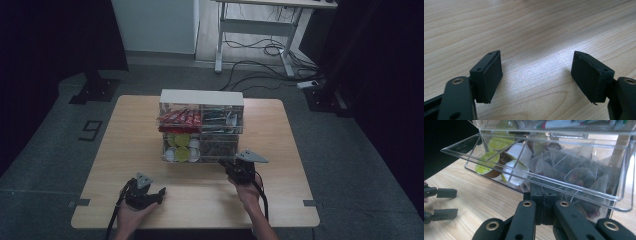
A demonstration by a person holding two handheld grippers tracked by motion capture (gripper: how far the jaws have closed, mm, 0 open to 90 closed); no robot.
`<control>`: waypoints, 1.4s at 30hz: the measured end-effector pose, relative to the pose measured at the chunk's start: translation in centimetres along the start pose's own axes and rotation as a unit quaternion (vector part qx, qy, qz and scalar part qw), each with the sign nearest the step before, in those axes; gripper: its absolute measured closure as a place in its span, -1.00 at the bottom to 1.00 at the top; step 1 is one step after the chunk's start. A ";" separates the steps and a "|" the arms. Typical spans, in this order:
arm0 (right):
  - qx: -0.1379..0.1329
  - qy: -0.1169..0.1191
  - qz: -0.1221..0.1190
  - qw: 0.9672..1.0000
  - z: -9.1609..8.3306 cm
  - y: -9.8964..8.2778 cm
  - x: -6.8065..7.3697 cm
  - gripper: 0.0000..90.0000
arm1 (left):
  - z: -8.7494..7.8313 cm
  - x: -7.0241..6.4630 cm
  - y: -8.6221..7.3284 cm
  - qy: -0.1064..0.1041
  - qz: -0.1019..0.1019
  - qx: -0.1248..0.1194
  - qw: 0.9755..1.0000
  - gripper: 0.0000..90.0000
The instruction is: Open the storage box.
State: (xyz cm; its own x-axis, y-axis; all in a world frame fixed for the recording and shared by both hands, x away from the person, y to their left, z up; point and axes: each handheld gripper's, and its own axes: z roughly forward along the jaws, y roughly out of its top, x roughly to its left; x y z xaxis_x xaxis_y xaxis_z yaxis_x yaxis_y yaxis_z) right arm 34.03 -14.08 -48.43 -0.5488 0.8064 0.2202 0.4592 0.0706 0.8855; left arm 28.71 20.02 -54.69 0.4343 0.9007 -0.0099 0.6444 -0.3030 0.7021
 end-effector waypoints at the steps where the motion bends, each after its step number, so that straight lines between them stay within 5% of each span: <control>1: 0.000 0.000 0.000 1.000 0.0 0.2 0.0 0.98 | 0.0 0.0 0.0 0.000 0.000 0.000 1.000 -0.45; 42: -0.015 -0.004 0.012 1.000 -0.6 5.6 -0.3 0.98 | 0.0 0.0 0.0 0.001 0.001 0.001 1.000 -0.44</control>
State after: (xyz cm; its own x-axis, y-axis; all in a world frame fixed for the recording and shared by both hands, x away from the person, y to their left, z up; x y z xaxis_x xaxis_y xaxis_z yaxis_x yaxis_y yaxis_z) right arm 36.33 -14.30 -43.29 -0.5330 0.8119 0.2379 0.4507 0.0345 0.8920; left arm 28.71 20.04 -54.67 0.4352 0.9003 -0.0070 0.6445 -0.3061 0.7007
